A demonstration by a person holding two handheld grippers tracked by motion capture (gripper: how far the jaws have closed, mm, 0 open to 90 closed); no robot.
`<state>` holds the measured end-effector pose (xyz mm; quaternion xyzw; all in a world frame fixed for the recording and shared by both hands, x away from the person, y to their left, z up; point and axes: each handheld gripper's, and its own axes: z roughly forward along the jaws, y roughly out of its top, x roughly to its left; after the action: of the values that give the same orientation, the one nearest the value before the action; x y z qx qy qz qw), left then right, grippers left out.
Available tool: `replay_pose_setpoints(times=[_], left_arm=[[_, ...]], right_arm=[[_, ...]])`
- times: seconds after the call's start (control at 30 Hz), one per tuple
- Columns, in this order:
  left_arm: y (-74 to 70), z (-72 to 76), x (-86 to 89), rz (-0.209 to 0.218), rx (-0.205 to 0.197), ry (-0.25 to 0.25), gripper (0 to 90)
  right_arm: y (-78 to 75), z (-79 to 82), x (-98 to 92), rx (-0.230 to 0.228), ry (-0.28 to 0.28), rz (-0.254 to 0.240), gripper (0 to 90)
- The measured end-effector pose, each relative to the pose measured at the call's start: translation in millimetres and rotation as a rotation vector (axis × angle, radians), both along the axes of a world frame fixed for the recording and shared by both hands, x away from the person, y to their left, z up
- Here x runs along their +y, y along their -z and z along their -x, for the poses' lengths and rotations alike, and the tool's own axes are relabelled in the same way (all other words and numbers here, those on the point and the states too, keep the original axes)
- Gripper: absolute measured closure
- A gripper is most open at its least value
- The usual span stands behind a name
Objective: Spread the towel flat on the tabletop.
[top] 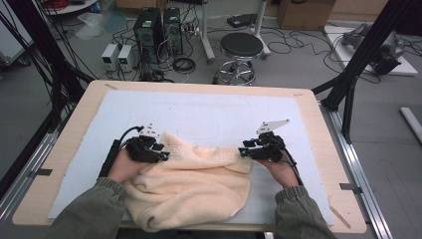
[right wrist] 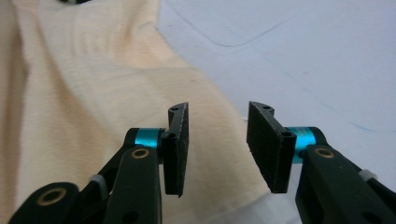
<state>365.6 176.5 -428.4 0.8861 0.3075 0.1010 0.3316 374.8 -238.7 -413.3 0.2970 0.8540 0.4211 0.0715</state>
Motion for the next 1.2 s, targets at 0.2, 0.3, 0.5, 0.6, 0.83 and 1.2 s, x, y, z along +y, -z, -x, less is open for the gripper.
replay_pose_setpoints(times=[0.2, 0.3, 0.5, 0.6, 0.83, 1.2], left_arm=[[-1.4, 5.6, -1.4, -0.009, -0.012, 0.029, 69.7], [-2.3, 7.7, -1.5, -0.011, -0.003, 0.041, 76.4], [-0.3, 14.1, 3.7, 0.016, -0.006, 0.041, 83.8], [0.4, 15.1, 7.9, 0.038, -0.002, 0.028, 84.6], [-13.2, 4.7, 18.0, 0.092, -0.052, -0.065, 85.5], [-83.9, -76.5, 23.2, 0.203, -0.256, -0.329, 57.9]], right_arm=[[3.9, -6.9, -2.4, 0.0, 0.041, 0.004, 61.4], [11.3, -7.3, 7.2, 0.037, -0.013, 0.041, 56.6], [20.1, 1.1, 25.6, 0.045, -0.065, 0.141, 61.0], [18.8, 4.3, 29.6, 0.03, -0.094, 0.169, 79.0], [7.6, -1.1, 32.9, -0.001, -0.11, 0.179, 84.9], [-79.9, -98.0, 33.9, -0.167, 0.224, 0.095, 57.8]])
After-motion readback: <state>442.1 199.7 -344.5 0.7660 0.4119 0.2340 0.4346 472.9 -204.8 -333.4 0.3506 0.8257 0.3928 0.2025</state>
